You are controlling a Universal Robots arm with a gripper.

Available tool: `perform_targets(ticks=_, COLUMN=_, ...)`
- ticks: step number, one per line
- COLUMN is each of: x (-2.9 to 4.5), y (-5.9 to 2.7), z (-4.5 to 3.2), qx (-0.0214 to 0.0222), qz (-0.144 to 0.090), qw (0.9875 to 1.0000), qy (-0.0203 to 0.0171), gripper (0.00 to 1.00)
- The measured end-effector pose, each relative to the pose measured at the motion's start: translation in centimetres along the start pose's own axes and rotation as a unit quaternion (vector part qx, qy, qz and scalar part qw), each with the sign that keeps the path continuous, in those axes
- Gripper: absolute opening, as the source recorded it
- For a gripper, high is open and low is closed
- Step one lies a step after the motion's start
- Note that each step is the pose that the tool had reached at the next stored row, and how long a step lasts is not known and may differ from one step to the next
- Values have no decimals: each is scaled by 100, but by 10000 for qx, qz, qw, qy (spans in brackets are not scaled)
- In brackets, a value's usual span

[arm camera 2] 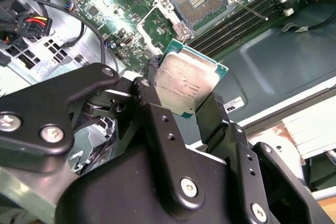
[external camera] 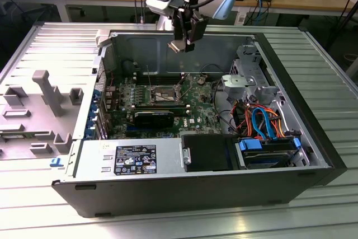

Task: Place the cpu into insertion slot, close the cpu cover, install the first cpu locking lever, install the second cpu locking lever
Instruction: 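Place the cpu into insertion slot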

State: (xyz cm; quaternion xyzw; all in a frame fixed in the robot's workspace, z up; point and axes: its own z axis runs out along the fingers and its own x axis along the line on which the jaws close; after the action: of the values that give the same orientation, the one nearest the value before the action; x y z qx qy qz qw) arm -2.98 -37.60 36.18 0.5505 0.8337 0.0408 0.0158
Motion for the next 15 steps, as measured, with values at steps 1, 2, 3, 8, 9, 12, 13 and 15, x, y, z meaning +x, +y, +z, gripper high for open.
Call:
perform_targets(ticks=1, x=0, y=0, z=5, qx=-2, qz=103, qw=9999, qy=-9, gripper=54)
perform_targets(ticks=2, x=0, y=-1, z=10, qx=-3, qz=180, qw=9998, qy=-15, gripper=54)
perform_targets(ticks=3, x=0, y=-1, z=17, qx=-4, qz=292, qw=9996, qy=-26, gripper=54)
perform_targets(ticks=8, x=-2, y=-8, z=86, qx=134, qz=859, qw=9962, qy=-18, gripper=54)
perform_targets(ticks=9, x=-2, y=-9, z=99, qx=184, qz=937, qw=9954, qy=-5, gripper=54)
perform_targets(ticks=12, x=-2, y=-9, z=105, qx=206, qz=957, qw=9952, qy=0, gripper=54)
perform_targets(ticks=13, x=-2, y=-9, z=105, qx=206, qz=957, qw=9952, qy=0, gripper=54)
perform_targets(ticks=15, x=-2, y=-9, z=105, qx=206, qz=957, qw=9952, qy=0, gripper=54)
